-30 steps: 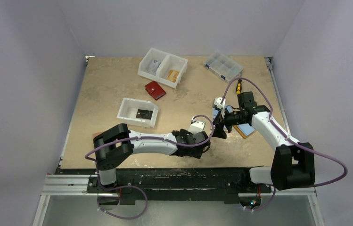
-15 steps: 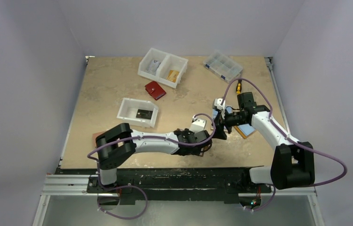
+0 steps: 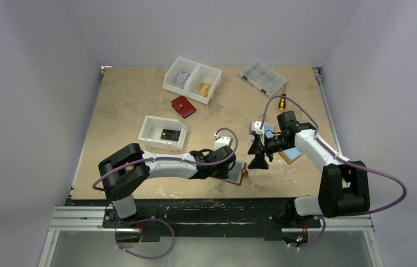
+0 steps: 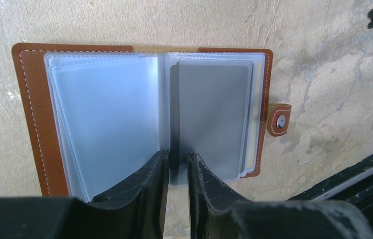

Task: Take the credit cards out of the card holder
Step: Remove the credit card from the card holder.

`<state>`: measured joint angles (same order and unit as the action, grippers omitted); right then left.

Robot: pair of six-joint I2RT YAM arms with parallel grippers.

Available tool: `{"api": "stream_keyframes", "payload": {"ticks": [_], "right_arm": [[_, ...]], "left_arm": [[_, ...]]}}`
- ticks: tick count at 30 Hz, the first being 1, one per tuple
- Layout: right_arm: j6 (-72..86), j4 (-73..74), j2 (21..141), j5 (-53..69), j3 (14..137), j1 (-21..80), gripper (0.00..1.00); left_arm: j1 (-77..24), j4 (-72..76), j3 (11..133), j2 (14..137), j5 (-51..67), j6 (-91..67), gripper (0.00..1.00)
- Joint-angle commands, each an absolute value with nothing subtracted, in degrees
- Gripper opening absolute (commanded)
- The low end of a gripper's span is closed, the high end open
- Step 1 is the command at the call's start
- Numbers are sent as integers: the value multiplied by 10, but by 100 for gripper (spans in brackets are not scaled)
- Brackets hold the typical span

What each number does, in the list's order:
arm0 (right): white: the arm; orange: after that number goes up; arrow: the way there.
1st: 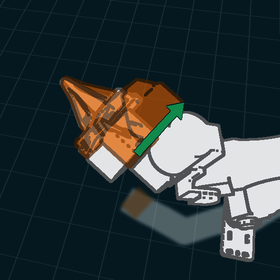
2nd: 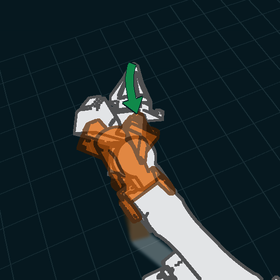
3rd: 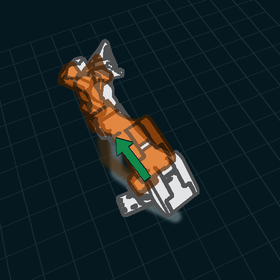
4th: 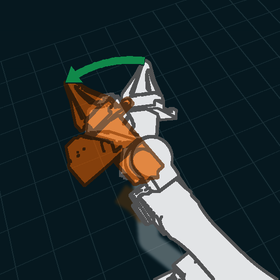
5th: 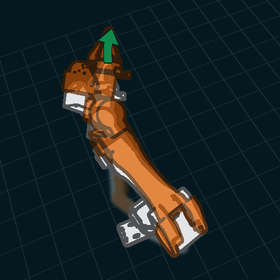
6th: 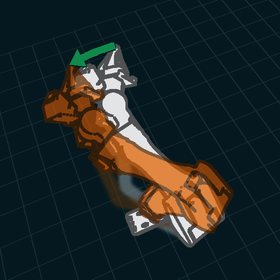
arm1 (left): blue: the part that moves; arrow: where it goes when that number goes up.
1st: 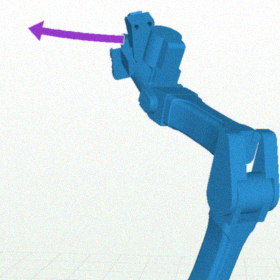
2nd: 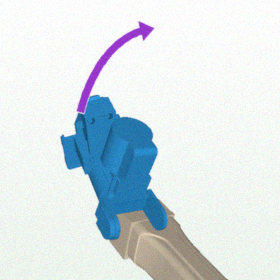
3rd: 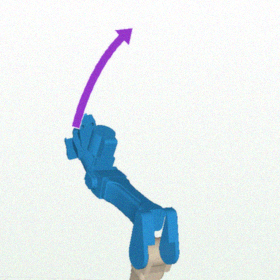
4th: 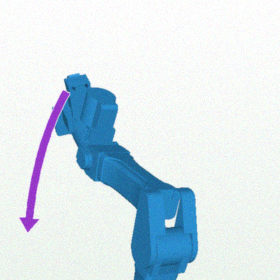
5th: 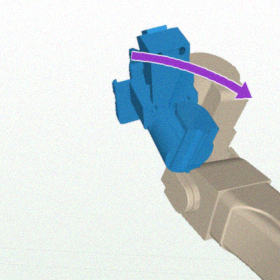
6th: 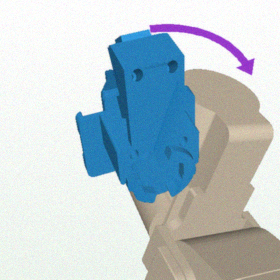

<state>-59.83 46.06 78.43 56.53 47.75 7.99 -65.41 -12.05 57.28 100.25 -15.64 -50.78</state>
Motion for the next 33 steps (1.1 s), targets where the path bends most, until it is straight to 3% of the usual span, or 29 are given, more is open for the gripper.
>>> {"api": "stream_keyframes", "payload": {"ticks": [1, 9, 14, 23, 33], "right_arm": [[-690, 488, 798, 576, 504, 102, 73], [-862, 437, 782, 513, 476, 187, 72], [-822, 390, 816, 481, 496, 231, 60], [-892, 382, 805, 444, 440, 244, 43], [-896, 359, 809, 406, 417, 280, 46]], "left_arm": [[-646, -73, 548, 972, -115, -517, 21], [-626, -10, 488, 945, -76, -551, 15], [-613, 36, 442, 928, -53, -592, 2], [-609, 55, 423, 929, -34, -600, 1], [-588, 28, 411, 938, -20, -622, 0]]}}
